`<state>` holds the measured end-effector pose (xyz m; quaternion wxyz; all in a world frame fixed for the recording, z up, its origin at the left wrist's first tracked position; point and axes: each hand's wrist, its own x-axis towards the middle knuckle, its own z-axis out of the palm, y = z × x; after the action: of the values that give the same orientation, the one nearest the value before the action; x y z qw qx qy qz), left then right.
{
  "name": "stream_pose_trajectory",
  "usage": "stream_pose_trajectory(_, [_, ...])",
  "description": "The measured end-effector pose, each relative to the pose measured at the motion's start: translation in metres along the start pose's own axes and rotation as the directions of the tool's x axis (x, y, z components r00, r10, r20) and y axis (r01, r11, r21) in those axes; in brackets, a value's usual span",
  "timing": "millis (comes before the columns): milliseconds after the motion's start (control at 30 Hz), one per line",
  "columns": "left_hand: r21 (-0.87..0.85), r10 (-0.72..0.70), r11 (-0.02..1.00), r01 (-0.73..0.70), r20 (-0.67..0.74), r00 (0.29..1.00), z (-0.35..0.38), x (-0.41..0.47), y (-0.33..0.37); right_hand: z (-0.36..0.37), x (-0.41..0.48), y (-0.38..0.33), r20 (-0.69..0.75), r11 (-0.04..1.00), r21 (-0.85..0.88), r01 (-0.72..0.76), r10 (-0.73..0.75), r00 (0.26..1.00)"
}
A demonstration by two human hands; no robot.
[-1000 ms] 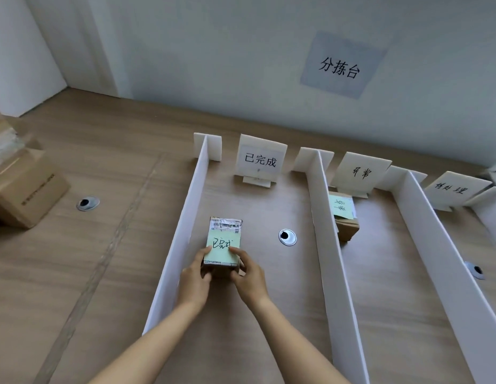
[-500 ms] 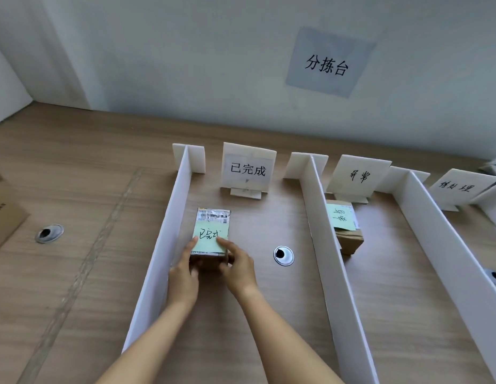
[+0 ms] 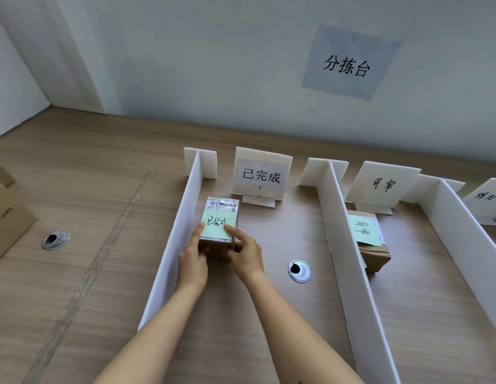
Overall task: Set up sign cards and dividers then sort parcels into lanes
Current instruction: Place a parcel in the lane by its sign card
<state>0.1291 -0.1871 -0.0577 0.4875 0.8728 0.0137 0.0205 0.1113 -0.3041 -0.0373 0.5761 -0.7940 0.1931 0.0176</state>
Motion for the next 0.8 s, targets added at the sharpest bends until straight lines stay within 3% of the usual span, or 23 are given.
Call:
stream_pose_trajectory(167, [0.036,-0.042,0.999,0.040,0.046,0.998,-0.002,0.011,0.013,0.004,0.009,-0.002,0.024,0.998,-0.054,0.032,-0.031,0.999])
stream_pose_trajectory(367, [0.205,-0.153,0.974,0.102,0.252,0.955,-0.010,0.018,0.038,0.002,0.014,-0.013,0.065,0.988,-0.143,0.060,-0.051,0.997])
stream_pose_trajectory(567, [0.370,-0.152,0.927,0.057,0.232,0.961,-0.033,-0.008,0.055,0.007,-0.005,-0.026,0.047,0.949,-0.293,0.115,-0.106,0.993])
stream_pose_trajectory(667, [0.433,-0.062,0.900,-0.045,0.230,0.971,-0.058,-0.023,0.064,0.014,-0.027,-0.032,-0.063,0.940,-0.336,0.063,-0.090,0.994])
stream_pose_trajectory(800, [0.514,0.250,0.793,-0.328,0.217,0.944,-0.102,-0.040,0.071,0.019,-0.060,-0.045,-0.208,0.908,-0.417,0.047,-0.146,0.967])
